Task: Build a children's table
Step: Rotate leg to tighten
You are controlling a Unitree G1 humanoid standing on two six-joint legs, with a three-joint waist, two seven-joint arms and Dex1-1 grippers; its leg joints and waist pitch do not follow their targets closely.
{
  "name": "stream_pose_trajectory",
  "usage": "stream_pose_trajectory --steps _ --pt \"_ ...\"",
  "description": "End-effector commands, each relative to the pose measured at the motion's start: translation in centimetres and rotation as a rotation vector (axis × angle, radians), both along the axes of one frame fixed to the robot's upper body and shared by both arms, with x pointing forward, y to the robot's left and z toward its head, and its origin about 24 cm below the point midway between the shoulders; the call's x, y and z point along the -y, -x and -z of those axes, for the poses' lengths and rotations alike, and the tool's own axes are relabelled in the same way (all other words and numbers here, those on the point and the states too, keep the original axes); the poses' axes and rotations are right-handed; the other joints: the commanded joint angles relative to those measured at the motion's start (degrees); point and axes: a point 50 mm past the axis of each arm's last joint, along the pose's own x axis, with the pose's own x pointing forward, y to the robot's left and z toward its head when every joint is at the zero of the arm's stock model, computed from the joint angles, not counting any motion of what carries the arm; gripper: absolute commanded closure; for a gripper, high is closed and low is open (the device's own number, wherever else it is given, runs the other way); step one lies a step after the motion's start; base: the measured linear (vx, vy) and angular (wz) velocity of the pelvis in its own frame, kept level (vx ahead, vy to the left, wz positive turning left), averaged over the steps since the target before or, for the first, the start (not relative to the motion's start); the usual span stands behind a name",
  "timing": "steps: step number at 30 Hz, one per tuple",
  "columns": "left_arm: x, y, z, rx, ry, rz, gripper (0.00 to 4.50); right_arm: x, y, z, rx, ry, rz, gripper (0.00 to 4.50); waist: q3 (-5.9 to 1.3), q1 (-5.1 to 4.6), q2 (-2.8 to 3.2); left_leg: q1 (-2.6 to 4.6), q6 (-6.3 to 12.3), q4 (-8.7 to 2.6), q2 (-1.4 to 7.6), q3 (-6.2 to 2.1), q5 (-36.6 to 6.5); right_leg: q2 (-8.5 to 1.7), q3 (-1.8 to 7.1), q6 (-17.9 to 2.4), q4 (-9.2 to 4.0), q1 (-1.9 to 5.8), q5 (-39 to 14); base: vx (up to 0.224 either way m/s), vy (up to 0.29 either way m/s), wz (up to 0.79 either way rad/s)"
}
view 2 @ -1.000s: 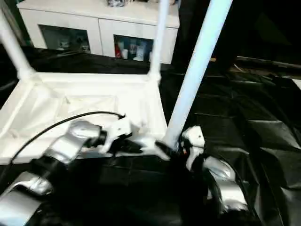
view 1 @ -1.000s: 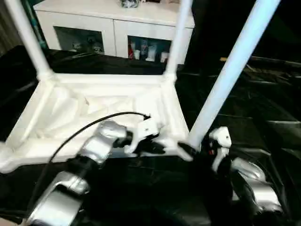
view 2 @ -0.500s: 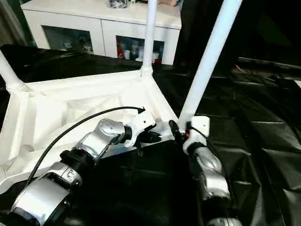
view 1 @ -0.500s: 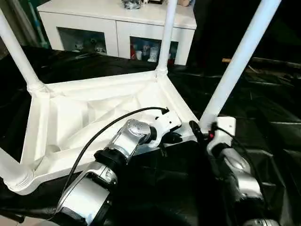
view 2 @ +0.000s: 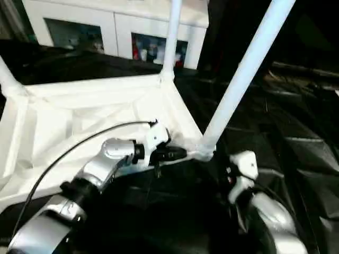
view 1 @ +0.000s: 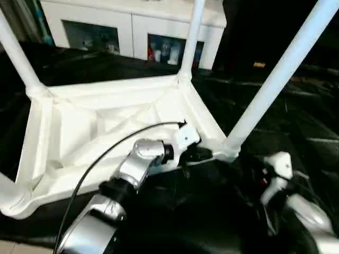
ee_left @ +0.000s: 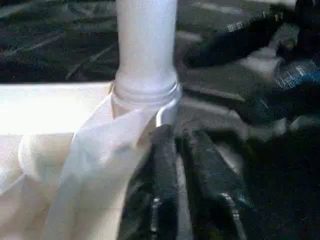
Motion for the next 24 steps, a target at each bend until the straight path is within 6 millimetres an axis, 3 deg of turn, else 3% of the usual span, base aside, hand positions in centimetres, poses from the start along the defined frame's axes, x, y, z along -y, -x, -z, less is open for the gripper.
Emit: stream_pose_trajectory --steps 1,3,4,5,8,11,13,14,15,17,18,20,22,24 --pt "-0.7 0.2 -0.9 -0.003 0.017 0.01 3.68 -0.1 0.6 -0.9 0.003 -0.001 -0.061 0.62 -2.17 0.08 -0.66 0.52 7.03 -3.6 3.0 -1.05 -11.2 -3.2 2.22 -13.0 -3.79 2.61 -5.4 0.0 0.0 0.0" --pt "-1.6 0.5 -1.4 -0.007 0.02 0.006 3.64 -0.4 1.1 -1.4 -0.001 -0.014 -0.093 0.62 -1.81 -0.03 -0.69 0.64 5.36 -4.02 3.25 -1.31 -13.3 -3.31 2.28 -11.6 -4.08 2.55 -11.0 0.0 0.0 0.0" --pt "-1.9 0.6 -1.6 -0.009 0.019 0.001 3.34 -0.6 1.1 -1.5 0.001 -0.023 -0.098 0.62 -1.36 -0.31 -0.99 0.65 4.53 -4.19 3.23 -1.34 -14.9 -3.22 2.31 -10.5 -4.46 2.13 -14.6 0.0 0.0 0.0" --pt "-2.5 0.8 -1.9 -0.008 0.016 -0.002 3.34 -0.9 1.0 -1.7 0.004 -0.031 -0.099 0.62 -1.39 -0.47 -0.86 0.95 3.41 -4.33 3.32 -1.41 -15.9 -3.22 2.36 -9.8 -4.66 1.87 -16.7 0.0 0.0 0.0" --pt "-4.6 1.9 -1.9 -0.037 -0.054 -0.001 3.15 -2.4 0.0 -1.4 0.012 -0.056 -0.093 0.62 -1.04 -0.72 -1.28 0.82 2.24 -4.54 3.21 -1.52 -15.3 -3.12 2.41 -9.1 -4.52 1.62 -16.9 0.0 0.0 0.0" --pt "-6.5 3.0 -1.9 -0.065 -0.14 0.0 2.87 -3.8 -1.1 -1.3 0.017 -0.076 -0.087 0.62 -0.99 -1.35 -0.95 0.94 1.4 -4.61 3.16 -1.46 -13.6 -2.78 2.43 -9.8 -4.09 1.48 -13.3 0.0 0.0 0.0" --pt "-7.1 3.5 -1.9 -0.077 -0.172 -0.002 2.8 -4.4 -1.6 -1.2 0.02 -0.084 -0.081 0.62 -1.07 -1.7 -0.71 1.0 1.53 -4.44 3.0 -1.34 -10.1 -2.58 2.37 -11.5 -3.24 1.71 -7.4 0.0 0.0 0.0" --pt "-8.7 4.4 -1.7 -0.094 -0.24 -0.047 2.62 -5.6 -3.5 -1.0 0.03 -0.113 -0.039 0.62 -1.57 -1.51 0.54 1.48 1.35 -4.1 2.97 -1.26 -7.8 -2.53 2.38 -12.8 -2.71 1.84 -2.3 0.0 0.0 0.0" --pt "-8.7 4.4 -1.7 -0.094 -0.24 -0.047 2.62 -5.6 -3.5 -1.0 0.03 -0.113 -0.039 0.62 -1.57 -1.83 0.19 1.37 1.32 -4.04 2.99 -1.3 -6.5 -2.53 2.23 -13.8 -2.35 1.92 0.3 0.0 0.0 0.0" --pt "-9.5 5.0 -1.4 -0.096 -0.282 -0.085 2.45 -6.7 -4.9 -0.9 0.037 -0.122 -0.027 0.62 -1.39 -1.76 0.14 1.39 1.89 -3.82 2.73 -0.98 -5.5 -2.46 2.31 -14.9 -2.19 2.11 2.0 0.0 0.0 0.0" --pt "-9.8 5.3 -1.2 -0.099 -0.291 -0.099 2.42 -7.3 -5.5 -0.8 0.039 -0.13 -0.028 0.62 -1.91 -1.69 0.27 1.28 2.1 -3.61 2.58 -0.91 -3.9 -2.55 2.33 -15.8 -1.88 2.62 4.0 0.0 0.0 0.0" --pt "-10.2 5.6 -0.9 -0.106 -0.293 -0.12 2.29 -7.9 -6.2 -0.9 0.044 -0.14 -0.018 0.62 -1.99 -1.42 0.55 1.42 2.16 -3.48 2.55 -0.81 -3.6 -2.58 2.48 -15.9 -1.76 2.73 4.6 0.0 0.0 0.0" --pt "-10.7 6.0 -0.5 -0.119 -0.304 -0.152 2.03 -8.6 -7.1 -0.9 0.044 -0.159 0.003 0.62 -2.06 -1.63 0.43 1.22 1.67 -3.58 2.46 -0.9 -4.4 -2.59 2.44 -15.8 -1.73 2.92 3.4 0.0 0.0 0.0" --pt "-11.4 6.3 0.0 -0.126 -0.333 -0.196 1.95 -8.8 -8.2 -0.7 0.036 -0.183 0.071 0.62 -2.43 -1.52 0.19 1.59 0.97 -3.52 2.54 -0.83 -6.6 -2.7 2.54 -15.1 -1.95 2.88 -0.1 0.0 0.0 0.0"
